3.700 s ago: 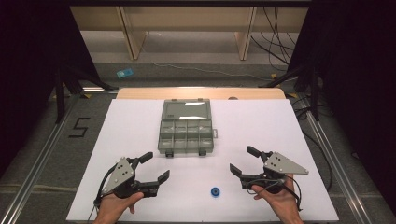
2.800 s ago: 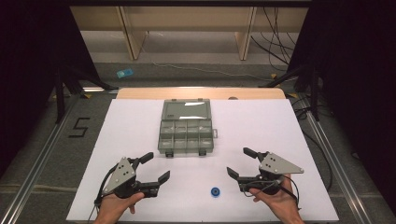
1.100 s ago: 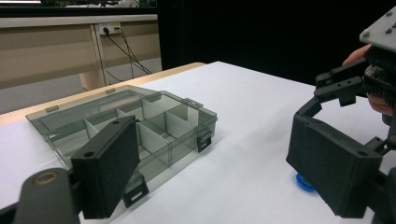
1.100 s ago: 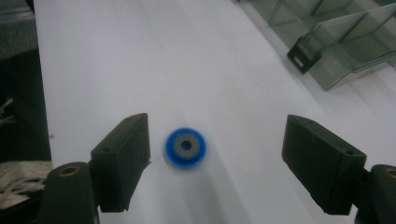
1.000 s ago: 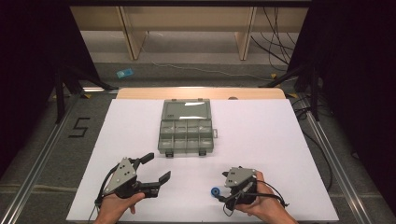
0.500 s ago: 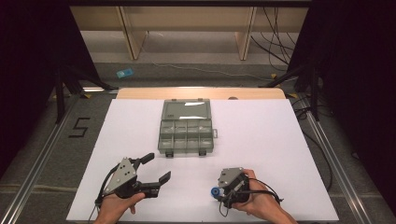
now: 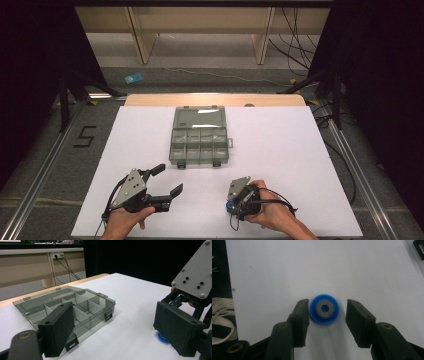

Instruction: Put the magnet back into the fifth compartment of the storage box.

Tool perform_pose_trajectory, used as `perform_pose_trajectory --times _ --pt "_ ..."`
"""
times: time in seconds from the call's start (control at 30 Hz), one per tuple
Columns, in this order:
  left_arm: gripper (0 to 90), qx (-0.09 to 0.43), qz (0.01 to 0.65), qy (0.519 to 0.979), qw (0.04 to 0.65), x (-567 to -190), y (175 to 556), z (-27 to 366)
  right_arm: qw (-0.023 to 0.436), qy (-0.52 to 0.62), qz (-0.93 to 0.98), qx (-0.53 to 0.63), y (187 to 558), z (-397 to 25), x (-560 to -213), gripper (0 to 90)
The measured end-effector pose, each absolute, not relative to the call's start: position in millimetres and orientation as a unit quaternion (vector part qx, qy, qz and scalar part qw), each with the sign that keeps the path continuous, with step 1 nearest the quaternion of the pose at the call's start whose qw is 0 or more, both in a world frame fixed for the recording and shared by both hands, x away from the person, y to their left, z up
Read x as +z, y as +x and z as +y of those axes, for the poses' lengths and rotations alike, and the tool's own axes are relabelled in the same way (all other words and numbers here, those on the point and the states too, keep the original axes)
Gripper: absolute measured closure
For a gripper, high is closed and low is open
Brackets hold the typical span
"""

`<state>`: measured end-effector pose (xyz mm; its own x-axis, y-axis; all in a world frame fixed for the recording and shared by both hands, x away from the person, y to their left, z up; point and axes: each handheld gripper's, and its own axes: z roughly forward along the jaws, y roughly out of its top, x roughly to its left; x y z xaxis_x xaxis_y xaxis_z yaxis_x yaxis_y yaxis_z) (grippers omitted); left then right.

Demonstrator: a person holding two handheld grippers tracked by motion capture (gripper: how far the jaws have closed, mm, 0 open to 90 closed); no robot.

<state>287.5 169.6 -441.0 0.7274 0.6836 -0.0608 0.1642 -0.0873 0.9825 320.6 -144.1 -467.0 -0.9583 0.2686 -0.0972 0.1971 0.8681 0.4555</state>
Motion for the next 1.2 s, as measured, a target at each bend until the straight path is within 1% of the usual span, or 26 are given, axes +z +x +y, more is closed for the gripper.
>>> perform_pose_trajectory --times 0.27,0.63,0.93,1.0,1.03,1.2 --pt "16.2 0.214 0.3 0.705 0.605 -441.1 287.4 169.3 0.062 0.123 0.967 0.213 322.5 -139.1 -465.7 59.5" --pt "16.2 0.212 0.301 0.705 0.606 -441.2 287.3 169.1 0.042 0.13 0.972 0.189 326.6 -133.3 -463.8 61.9" --pt "16.2 0.213 0.3 0.704 0.607 -440.4 287.2 169.7 0.045 0.117 0.976 0.18 325.7 -130.1 -459.7 62.5" --pt "16.2 0.212 0.3 0.704 0.607 -440.5 286.9 169.3 0.048 0.116 0.975 0.184 325.6 -130.2 -456.0 62.5" --pt "16.2 0.212 0.3 0.704 0.607 -440.6 286.8 169.2 0.057 0.112 0.974 0.188 326.0 -130.5 -454.5 62.5" --pt "16.2 0.213 0.3 0.705 0.607 -440.6 287.1 169.5 0.065 0.118 0.972 0.192 327.7 -133.1 -449.9 62.5"
